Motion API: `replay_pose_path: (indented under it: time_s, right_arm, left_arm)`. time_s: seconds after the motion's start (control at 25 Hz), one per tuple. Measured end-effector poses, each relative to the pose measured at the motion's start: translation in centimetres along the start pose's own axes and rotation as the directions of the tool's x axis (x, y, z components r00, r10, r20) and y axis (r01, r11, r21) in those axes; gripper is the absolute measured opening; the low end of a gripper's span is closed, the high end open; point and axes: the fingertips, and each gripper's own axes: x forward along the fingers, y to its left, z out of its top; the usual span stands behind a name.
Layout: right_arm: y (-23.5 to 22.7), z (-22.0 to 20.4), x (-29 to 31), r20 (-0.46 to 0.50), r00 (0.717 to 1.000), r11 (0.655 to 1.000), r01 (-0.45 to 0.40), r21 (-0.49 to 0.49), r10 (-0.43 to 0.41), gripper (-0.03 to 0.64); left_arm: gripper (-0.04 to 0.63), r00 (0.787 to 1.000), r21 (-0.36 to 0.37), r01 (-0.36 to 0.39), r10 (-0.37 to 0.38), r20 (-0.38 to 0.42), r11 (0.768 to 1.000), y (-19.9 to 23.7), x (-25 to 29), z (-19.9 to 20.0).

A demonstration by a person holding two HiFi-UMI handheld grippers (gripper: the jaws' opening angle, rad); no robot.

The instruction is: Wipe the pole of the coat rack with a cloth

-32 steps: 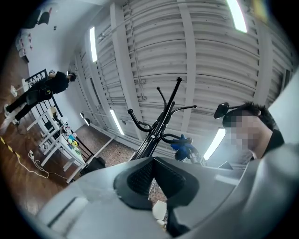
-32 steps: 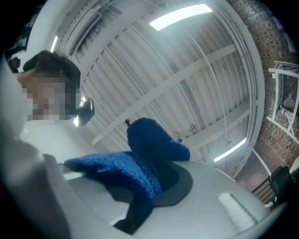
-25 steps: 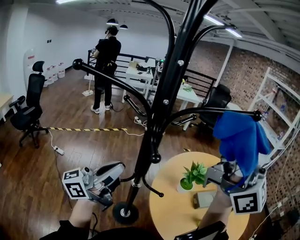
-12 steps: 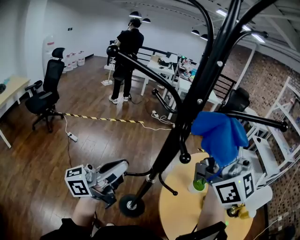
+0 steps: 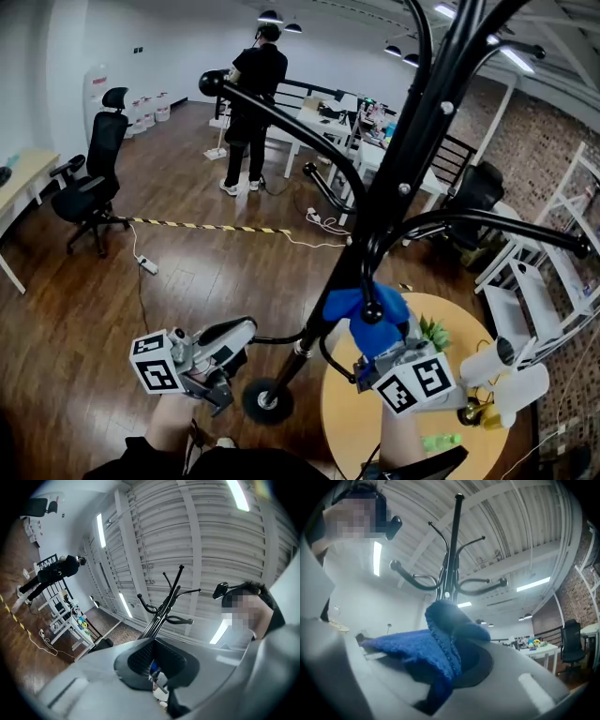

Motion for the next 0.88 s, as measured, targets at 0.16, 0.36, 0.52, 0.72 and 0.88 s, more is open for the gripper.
replay_pose_path:
  time_s: [0.16,0.36,0.52,0.72,0.88]
  right_arm:
    - [0.2,-8.7,-1.5,-0.231,0.973,0.999,0.005,0.050,0.007,0.021]
    - [2.2,-17.7,-3.3,-0.554,0.832,0.991,-0.093,-0.097,0.024,0.021]
    - [1.7,-19.9,-5.4,-0.631,0.776,0.996,-0.065,-0.063,0.011,0.021]
    - [1.1,-17.7,-8.3,-0.618,0.785,0.999,-0.026,0.035,0.042,0.021]
    - [0.7,-17.3,-9.0,-0.605,0.794,0.997,-0.009,0.074,0.052,0.021]
  left_arm:
    - [0.003,1.000,-0.015,0.004,-0.004,-0.007,1.000,0.5,0.7,-0.6]
    - [0.003,1.000,-0.034,0.016,-0.017,-0.023,0.999,0.8,1.5,-1.3]
    - [0.003,0.999,-0.043,0.029,-0.031,-0.037,0.999,1.0,2.6,-1.5]
    - [0.003,0.997,-0.055,0.054,-0.058,-0.059,0.997,1.3,4.0,-2.2]
    - [0.003,0.995,-0.060,0.071,-0.076,-0.071,0.996,1.0,5.0,-2.6]
